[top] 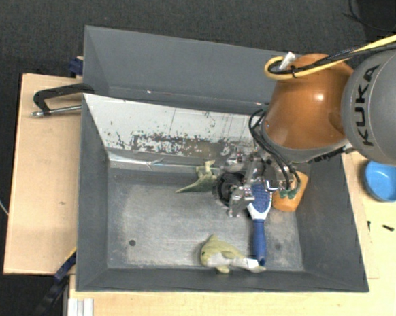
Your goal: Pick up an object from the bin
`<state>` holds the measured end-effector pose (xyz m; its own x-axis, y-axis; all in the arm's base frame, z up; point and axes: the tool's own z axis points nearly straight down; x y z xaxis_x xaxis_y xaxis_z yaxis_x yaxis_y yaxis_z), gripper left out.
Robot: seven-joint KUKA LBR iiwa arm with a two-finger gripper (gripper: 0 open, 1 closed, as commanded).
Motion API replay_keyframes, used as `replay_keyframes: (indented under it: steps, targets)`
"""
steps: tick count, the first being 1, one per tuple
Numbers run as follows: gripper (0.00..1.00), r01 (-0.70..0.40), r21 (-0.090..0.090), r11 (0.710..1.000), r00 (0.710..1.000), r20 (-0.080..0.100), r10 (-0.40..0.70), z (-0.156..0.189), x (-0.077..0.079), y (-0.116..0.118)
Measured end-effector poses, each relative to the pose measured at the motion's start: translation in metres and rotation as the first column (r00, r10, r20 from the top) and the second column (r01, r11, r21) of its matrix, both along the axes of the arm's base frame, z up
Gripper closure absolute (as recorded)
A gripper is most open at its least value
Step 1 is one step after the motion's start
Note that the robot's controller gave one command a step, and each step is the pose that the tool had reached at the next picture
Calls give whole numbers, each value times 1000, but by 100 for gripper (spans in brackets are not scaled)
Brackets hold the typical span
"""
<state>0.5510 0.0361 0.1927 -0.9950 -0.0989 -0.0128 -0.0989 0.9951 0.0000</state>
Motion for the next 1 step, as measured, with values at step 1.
replay_keyframes:
  steps: [1]
  targets:
    - [100,-345,-6,939,939,0,345,73,49,-40]
